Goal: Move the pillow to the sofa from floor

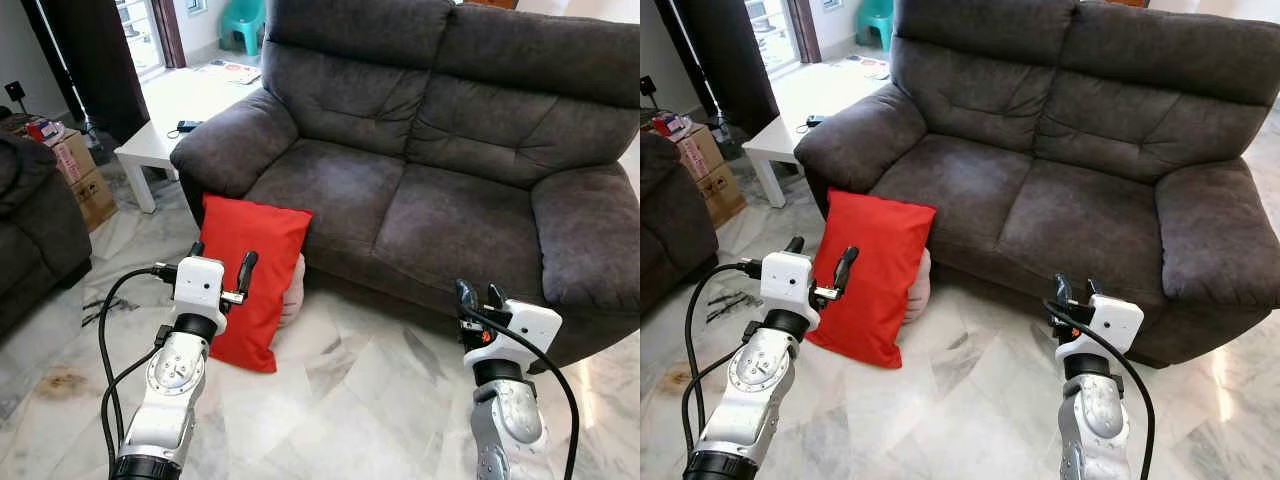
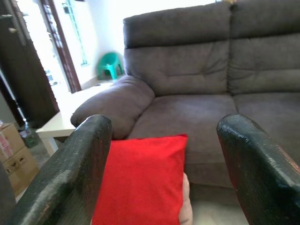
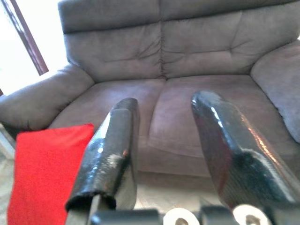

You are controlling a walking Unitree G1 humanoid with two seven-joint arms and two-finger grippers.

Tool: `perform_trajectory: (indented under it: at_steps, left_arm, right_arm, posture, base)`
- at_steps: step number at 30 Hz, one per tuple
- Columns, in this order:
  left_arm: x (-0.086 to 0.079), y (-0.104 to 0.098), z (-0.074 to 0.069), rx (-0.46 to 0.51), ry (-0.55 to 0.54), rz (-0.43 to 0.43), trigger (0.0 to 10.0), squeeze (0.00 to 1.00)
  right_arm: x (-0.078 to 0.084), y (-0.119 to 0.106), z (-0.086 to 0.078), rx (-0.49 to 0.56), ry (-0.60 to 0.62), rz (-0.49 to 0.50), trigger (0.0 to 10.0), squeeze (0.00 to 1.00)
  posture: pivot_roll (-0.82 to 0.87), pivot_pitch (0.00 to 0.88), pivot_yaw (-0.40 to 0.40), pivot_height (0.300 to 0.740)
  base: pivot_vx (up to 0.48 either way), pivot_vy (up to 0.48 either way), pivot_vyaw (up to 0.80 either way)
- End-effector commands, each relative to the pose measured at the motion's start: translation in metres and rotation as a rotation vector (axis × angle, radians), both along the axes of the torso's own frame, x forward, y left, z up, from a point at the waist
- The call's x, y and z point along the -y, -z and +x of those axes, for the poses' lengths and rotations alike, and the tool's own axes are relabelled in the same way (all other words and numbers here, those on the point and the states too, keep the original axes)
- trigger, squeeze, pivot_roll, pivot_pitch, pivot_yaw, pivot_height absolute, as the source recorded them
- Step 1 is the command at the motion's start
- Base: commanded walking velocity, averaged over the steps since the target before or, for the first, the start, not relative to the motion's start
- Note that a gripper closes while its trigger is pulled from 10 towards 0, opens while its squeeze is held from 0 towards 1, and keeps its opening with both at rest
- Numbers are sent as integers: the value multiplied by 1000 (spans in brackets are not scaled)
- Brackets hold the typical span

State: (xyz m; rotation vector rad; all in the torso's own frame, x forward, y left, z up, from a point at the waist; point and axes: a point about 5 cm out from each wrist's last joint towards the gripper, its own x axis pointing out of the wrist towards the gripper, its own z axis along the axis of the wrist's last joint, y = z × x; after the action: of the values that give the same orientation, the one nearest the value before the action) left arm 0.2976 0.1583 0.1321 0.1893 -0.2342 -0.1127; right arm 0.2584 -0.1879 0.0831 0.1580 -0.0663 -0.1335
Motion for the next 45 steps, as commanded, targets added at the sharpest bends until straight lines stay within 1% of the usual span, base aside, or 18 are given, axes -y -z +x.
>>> perform_trajectory:
  at_steps: [1, 12, 18, 25, 27, 28, 30, 31, 32, 33, 34, 35, 38, 40, 42, 43, 44, 45]
  left_arm:
    - [-4, 3, -1, -24, -4, 0, 10000, 0]
    - [-4, 3, 2, -33, -3, 11, 10000, 0]
    - [-4, 4, 2, -39, -7, 10, 10000, 0]
    - [-7, 10, 3, -75, -26, -32, 10000, 0]
    - [-11, 20, 5, -123, -45, -93, 10000, 0]
    - [-11, 20, 5, -123, -45, -93, 10000, 0]
    - [-17, 38, 7, -210, -70, -131, 10000, 0]
    - [-17, 38, 7, -210, -70, -131, 10000, 0]
    - [-18, 43, 7, -240, -72, -139, 10000, 0]
    - [-22, 59, 7, -303, -70, -104, 10000, 0]
    - [-22, 59, 7, -303, -70, -104, 10000, 0]
    - [-25, 75, 5, -375, -74, -86, 10000, 0]
    - [-31, 98, -1, -487, -88, -87, 10000, 0]
    - [-38, 113, -8, -568, -111, -61, 10000, 0]
    - [-45, 127, -16, -645, -150, -45, 10000, 0]
    - [-47, 132, -21, -667, -157, -46, 10000, 0]
    - [-49, 140, -28, -701, -163, -42, 10000, 0]
    - [-50, 144, -32, -721, -166, -37, 10000, 0]
  right_arm:
    - [-8, 2, 2, -16, -26, 9, 10000, 0]
    - [-9, 0, 9, -13, -38, 21, 10000, 0]
    - [-9, 2, 9, -23, -44, 23, 10000, 0]
    - [-9, 7, 11, -47, -47, 42, 10000, 0]
    - [-6, 13, 14, -73, -39, 65, 10000, 0]
    - [-6, 13, 14, -73, -39, 65, 10000, 0]
    - [-2, 27, 16, -126, -43, 74, 10000, 0]
    - [-2, 27, 16, -126, -43, 74, 10000, 0]
    - [-1, 32, 16, -145, -44, 82, 10000, 0]
    - [2, 48, 15, -216, -46, 71, 10000, 0]
    - [2, 48, 15, -216, -46, 71, 10000, 0]
    - [8, 64, 12, -293, -23, 89, 10000, 0]
    - [16, 86, 5, -406, 12, 120, 10000, 0]
    - [17, 100, -3, -485, 16, 147, 10000, 0]
    - [16, 113, -13, -571, 6, 132, 10000, 0]
    - [15, 120, -20, -621, -1, 129, 10000, 0]
    - [12, 132, -32, -703, -17, 122, 10000, 0]
    - [10, 138, -38, -741, -29, 120, 10000, 0]
  posture:
    - [-20, 0, -48, 740]
    - [-19, 0, -47, 740]
    - [-13, 0, -52, 740]
    - [-12, 0, -56, 740]
    - [-15, 0, -57, 740]
    - [-15, 0, -57, 740]
    - [-18, 0, -59, 740]
    - [-18, 0, -59, 740]
    - [-18, 0, -59, 740]
    - [-18, 0, -59, 740]
    - [-18, 0, -59, 740]
    - [-19, 0, -57, 740]
    - [-18, 0, -54, 740]
    - [-23, 0, -47, 740]
    - [-37, 0, -42, 740]
    - [-37, 0, -41, 740]
    - [-24, 0, -43, 740]
    - [-24, 0, -43, 740]
  base:
    - [0, 0, 800]
    - [0, 0, 753]
    - [0, 0, 574]
    - [0, 0, 204]
    - [0, 0, 0]
    - [0, 0, 0]
    - [0, 0, 0]
    - [0, 0, 0]
    - [0, 0, 0]
    - [0, 0, 0]
    - [0, 0, 0]
    - [0, 0, 0]
    - [0, 0, 0]
    - [0, 0, 0]
    - [0, 0, 0]
    - [0, 0, 0]
    - [0, 0, 0]
    - [0, 0, 0]
